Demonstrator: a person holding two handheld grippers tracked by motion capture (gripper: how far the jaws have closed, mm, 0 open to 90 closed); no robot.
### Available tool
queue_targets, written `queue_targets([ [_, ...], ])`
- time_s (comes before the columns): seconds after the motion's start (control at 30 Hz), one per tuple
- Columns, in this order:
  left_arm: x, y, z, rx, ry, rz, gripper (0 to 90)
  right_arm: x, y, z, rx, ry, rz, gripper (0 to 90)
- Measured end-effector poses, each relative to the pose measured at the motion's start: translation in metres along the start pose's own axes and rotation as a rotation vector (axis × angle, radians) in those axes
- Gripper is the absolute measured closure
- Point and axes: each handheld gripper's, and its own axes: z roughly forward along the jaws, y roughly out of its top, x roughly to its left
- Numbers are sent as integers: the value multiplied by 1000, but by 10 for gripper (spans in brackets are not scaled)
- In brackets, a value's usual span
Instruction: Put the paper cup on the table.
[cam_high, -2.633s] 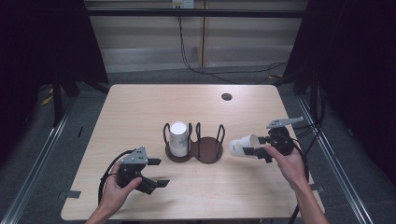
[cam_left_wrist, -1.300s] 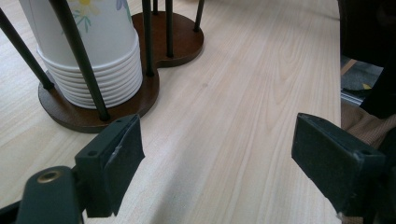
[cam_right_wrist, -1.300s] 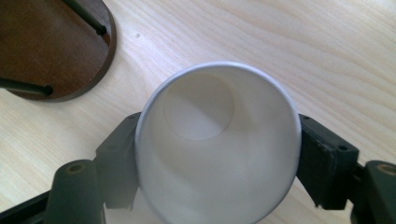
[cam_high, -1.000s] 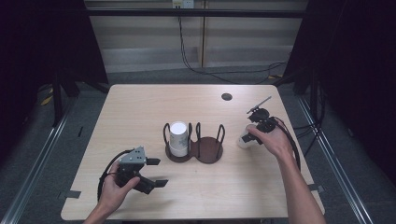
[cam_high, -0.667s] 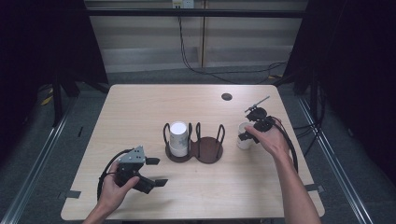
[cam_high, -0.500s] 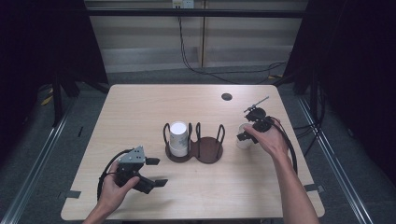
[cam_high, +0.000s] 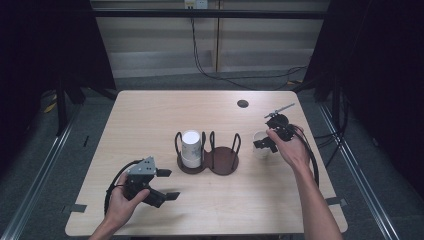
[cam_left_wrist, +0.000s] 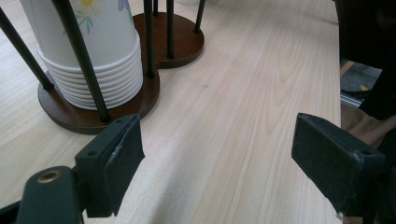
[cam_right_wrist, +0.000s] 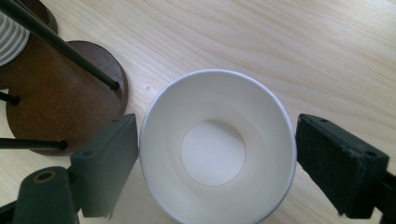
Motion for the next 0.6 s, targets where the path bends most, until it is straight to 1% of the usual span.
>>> queue_targets([
  [0.1,0,0,-2,-6,3,-3,166,-2,-2,-3,-32,9,27,139],
  [0.17,1,0,-2,-5,4,-3,166,-2,-3,-6,-57,10,36,139],
  [0.2,1,0,-2,-5,4,-3,166,-2,-3,-7,-67,9,33,138],
  [0.3,1,0,-3,-6,5,-3,166,-2,-5,-11,-104,-3,46,138],
  [0.33,1,0,-3,-9,3,-4,166,-3,-6,-12,-116,0,59,139],
  [0.4,1,0,-2,-5,6,-3,166,-3,-7,-14,-134,11,70,139],
  [0.43,0,0,-2,-6,4,-9,166,-2,-8,-14,-136,13,66,139],
  [0.47,1,-1,-1,1,3,-2,166,-1,-9,-15,-142,28,62,139],
  [0.53,0,-1,0,10,3,-3,166,-1,-10,-16,-161,31,58,138],
  [0.6,-2,-1,0,6,-2,-1,166,0,-12,-16,-183,30,63,137],
])
